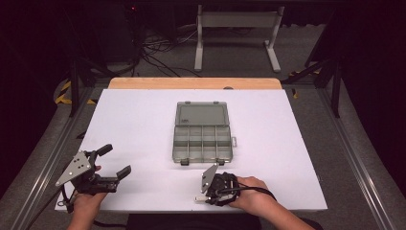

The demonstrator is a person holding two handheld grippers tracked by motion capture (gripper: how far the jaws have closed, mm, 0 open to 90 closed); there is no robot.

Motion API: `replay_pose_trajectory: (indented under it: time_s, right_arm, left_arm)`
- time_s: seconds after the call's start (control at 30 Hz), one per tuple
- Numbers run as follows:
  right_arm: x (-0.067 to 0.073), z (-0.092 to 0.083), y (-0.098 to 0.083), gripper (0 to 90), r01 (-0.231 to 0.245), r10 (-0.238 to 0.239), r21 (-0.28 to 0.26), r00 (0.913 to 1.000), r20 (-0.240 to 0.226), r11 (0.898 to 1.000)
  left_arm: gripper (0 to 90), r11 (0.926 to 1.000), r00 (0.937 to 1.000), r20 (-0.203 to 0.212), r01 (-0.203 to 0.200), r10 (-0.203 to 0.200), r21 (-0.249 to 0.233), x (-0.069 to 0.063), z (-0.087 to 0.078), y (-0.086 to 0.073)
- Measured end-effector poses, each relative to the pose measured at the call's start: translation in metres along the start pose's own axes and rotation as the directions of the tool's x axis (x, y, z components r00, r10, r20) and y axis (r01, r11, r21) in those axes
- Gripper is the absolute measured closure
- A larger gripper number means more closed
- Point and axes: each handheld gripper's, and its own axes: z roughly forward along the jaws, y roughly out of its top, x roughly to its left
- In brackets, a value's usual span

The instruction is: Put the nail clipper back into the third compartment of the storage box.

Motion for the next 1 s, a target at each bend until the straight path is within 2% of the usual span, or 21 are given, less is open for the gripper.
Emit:
replay_pose_trajectory:
  time_s: [0.23,0.7,1.0]
  right_arm:
    - [-0.003,-0.014,0.002,77.9,-0.017,0.017,-0.043,0.9999,0.003,0.999]
    - [-0.018,-0.046,0.008,77.8,-0.019,0.027,-0.125,0.9977,0.063,0.992]
    - [-0.028,-0.063,0.013,77.8,-0.043,0.061,-0.172,0.993,0.101,0.984]
  left_arm:
    - [1.7,1.0,1.0,0.0,-0.001,0.001,0.002,0.0,0.0,0.0]
    - [1.7,1.0,1.0,-0.002,0.003,-0.003,-0.003,0.0,0.001,0.0]
    - [1.8,1.0,1.0,-0.003,0.006,-0.006,-0.005,0.0,0.001,0.0]
